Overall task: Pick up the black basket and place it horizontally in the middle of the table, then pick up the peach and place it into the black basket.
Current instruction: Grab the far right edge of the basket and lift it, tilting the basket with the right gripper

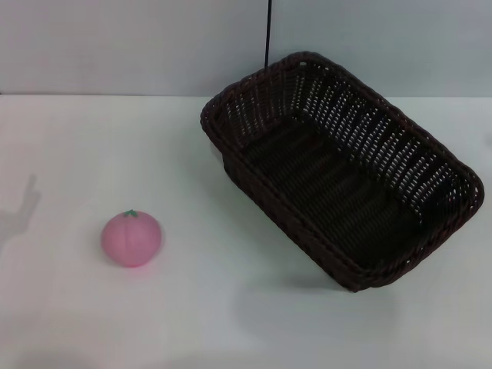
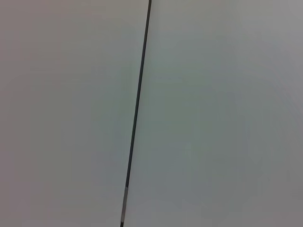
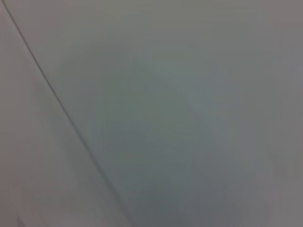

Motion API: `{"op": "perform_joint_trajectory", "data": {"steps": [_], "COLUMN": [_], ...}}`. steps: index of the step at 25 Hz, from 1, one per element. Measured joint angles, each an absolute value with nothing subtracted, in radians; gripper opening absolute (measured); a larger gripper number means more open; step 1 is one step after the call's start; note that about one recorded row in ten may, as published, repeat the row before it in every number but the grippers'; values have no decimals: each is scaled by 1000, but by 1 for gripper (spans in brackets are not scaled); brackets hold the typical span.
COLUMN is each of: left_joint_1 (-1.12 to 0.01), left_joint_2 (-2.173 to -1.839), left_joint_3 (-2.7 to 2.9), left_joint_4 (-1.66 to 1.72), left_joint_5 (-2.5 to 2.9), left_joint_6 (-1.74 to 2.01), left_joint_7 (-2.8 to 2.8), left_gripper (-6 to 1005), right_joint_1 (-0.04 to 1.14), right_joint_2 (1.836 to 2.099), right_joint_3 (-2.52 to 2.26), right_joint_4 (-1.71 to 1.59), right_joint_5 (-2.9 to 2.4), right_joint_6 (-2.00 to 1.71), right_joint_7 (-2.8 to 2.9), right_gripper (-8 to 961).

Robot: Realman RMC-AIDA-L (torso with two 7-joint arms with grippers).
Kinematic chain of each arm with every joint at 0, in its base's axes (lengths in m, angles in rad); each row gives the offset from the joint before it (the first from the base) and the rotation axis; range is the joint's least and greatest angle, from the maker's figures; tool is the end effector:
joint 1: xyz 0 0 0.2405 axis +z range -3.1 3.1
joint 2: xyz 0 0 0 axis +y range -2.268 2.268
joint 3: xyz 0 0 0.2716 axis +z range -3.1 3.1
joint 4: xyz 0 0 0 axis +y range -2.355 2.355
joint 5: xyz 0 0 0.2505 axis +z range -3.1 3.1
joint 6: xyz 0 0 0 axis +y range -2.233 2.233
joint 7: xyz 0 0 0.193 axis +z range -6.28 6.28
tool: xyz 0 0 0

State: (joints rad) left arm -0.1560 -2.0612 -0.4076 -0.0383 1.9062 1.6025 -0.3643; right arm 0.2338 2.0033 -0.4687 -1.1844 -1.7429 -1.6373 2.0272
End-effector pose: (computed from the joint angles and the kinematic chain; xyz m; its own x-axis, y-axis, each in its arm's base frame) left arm -0.4194 0.2645 0.0034 0.6114 -0.1663 0.7736 0.7751 -0.0708 -0.6278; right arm 0.3256 0.3480 0.1668 0.4530 -0.4026 -0.7954 -0.8398 -0.4922 -0.2292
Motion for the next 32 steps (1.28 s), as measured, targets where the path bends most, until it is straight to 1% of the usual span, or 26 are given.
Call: {"op": "perform_joint_trajectory", "data": {"steps": [1,2,3,4,7,8,9,11,12,13,14,16,17,18,19,21,23,26,27,28,29,32], "left_joint_1": [-157,-157,-156,-156,-156,-157,-157,-156,-156,-155,-155,-154,-154,-155,-155,-155,-156,-156,-156,-155,-154,-152], "left_joint_2": [-2061,-2061,-2062,-2062,-2063,-2063,-2063,-2063,-2063,-2064,-2064,-2065,-2065,-2065,-2065,-2065,-2065,-2065,-2065,-2065,-2065,-2065], "left_joint_3": [-408,-408,-409,-409,-409,-409,-409,-410,-410,-410,-410,-410,-410,-410,-410,-410,-410,-410,-410,-410,-410,-410], "left_joint_4": [-38,-38,-38,-38,-39,-41,-41,-42,-42,-43,-43,-44,-45,-46,-46,-47,-48,-48,-48,-48,-49,-49], "left_joint_5": [1904,1904,1903,1903,1902,1902,1902,1902,1902,1902,1902,1902,1902,1902,1902,1902,1902,1902,1902,1902,1902,1902], "left_joint_6": [1602,1602,1602,1602,1596,1592,1592,1589,1588,1588,1588,1586,1586,1585,1585,1585,1585,1585,1585,1585,1585,1589], "left_joint_7": [-365,-365,-365,-365,-363,-362,-362,-363,-363,-363,-363,-362,-361,-361,-361,-361,-363,-364,-364,-364,-364,-365], "left_gripper": [822,822,822,822,822,822,821,821,821,821,821,821,821,821,821,821,821,821,821,822,822,822], "right_joint_1": [288,288,353,353,454,516,516,558,573,593,593,606,606,611,611,617,629,637,642,653,653,666], "right_joint_2": [1975,1975,1944,1944,1903,1885,1885,1883,1887,1896,1896,1912,1912,1927,1927,1942,1952,1959,1963,1977,1977,1990], "right_joint_3": [-468,-468,-466,-466,-461,-469,-469,-483,-492,-518,-518,-597,-597,-645,-645,-687,-753,-776,-780,-780,-780,-781], "right_joint_4": [-1285,-1285,-1347,-1347,-1360,-1342,-1342,-1316,-1299,-1259,-1259,-1180,-1180,-1138,-1138,-1093,-1023,-983,-964,-931,-931,-887], "right_joint_5": [-1882,-1882,-2008,-2008,-2148,-2243,-2243,-2315,-2347,-2380,-2380,-2394,-2394,-2394,-2394,-2395,-2397,-2394,-2393,-2393,-2393,-2393], "right_joint_6": [-1695,-1695,-1769,-1769,-1868,-1901,-1901,-1902,-1894,-1861,-1861,-1789,-1789,-1735,-1735,-1676,-1595,-1546,-1525,-1488,-1488,-1441], "right_joint_7": [2176,2176,2307,2307,2424,2464,2464,2475,2476,2476,2476,2471,2471,2467,2467,2462,2456,2439,2426,2400,2400,2367], "right_gripper": [518,517,516,515,512,512,511,509,508,507,506,504,504,503,502,500,498,495,495,494,493,490]}}
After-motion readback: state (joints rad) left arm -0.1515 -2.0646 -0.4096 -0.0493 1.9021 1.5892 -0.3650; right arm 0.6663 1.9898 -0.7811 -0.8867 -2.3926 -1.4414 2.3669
